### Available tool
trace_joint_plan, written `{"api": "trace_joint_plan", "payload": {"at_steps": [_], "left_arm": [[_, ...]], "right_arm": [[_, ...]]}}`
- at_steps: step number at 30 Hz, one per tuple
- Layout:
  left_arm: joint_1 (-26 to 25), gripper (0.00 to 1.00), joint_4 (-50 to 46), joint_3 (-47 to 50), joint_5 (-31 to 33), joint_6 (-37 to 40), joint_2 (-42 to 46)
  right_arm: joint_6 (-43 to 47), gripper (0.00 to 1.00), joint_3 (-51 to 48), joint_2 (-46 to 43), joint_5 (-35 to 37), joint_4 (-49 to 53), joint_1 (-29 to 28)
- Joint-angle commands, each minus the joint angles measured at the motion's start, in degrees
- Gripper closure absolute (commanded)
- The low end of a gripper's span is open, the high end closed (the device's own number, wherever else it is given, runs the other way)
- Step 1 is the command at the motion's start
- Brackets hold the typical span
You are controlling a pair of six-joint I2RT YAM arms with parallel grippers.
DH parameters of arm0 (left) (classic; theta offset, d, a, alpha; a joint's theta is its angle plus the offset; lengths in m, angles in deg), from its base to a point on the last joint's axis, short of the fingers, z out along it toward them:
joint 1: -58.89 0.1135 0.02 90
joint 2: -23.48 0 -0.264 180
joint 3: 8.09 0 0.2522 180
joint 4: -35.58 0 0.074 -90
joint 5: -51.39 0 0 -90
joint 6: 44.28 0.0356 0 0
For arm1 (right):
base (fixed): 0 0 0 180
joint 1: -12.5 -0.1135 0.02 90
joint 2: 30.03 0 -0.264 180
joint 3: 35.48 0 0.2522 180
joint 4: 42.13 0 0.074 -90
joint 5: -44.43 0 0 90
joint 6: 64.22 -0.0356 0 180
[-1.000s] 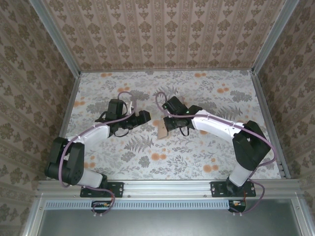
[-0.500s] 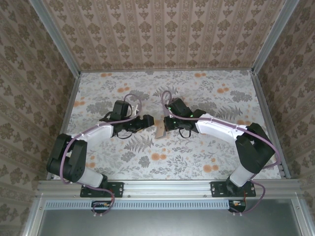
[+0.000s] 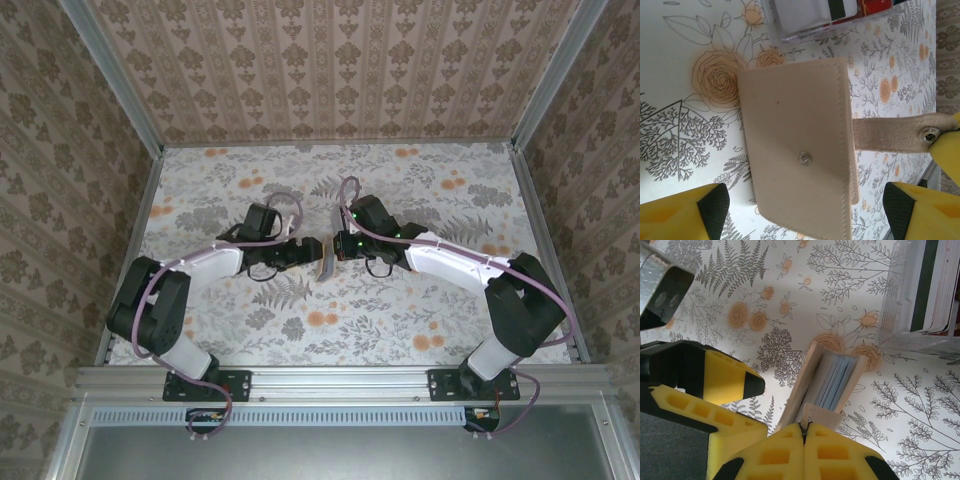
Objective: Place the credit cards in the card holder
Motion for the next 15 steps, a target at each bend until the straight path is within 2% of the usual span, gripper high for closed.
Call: {"api": "trace_joint_plan", "payload": {"at_steps": [1, 3, 6, 12, 15], "left_arm": [[-0.33, 0.16, -0.91, -2.01, 0.60, 1.80, -0.83], [-0.35, 0.16, -0.95, -1.93, 0.88, 2.14, -1.59], [-0.38, 0.22, -0.92, -1.37, 1.33, 2.45, -2.73], [-0.40, 0.23, 0.23, -0.35, 1.93, 2.28, -3.43], [-0.33, 0.33, -0.27, -0.71, 1.93, 2.82, -3.84]], "right_arm": [[-1.36, 1.00, -0.57, -2.06, -1.62, -1.56, 0.25], [-1.49, 1.00, -0.74, -2.19, -1.72, -1.76, 0.28], [-1.49, 1.00, -0.83, -2.25, -1.68, -1.76, 0.34], [-1.59, 1.00, -0.85, -2.66, -1.84, -1.39, 0.44], [-1.58, 1.00, -0.83, -2.78, -1.91, -1.25, 0.52]]}}
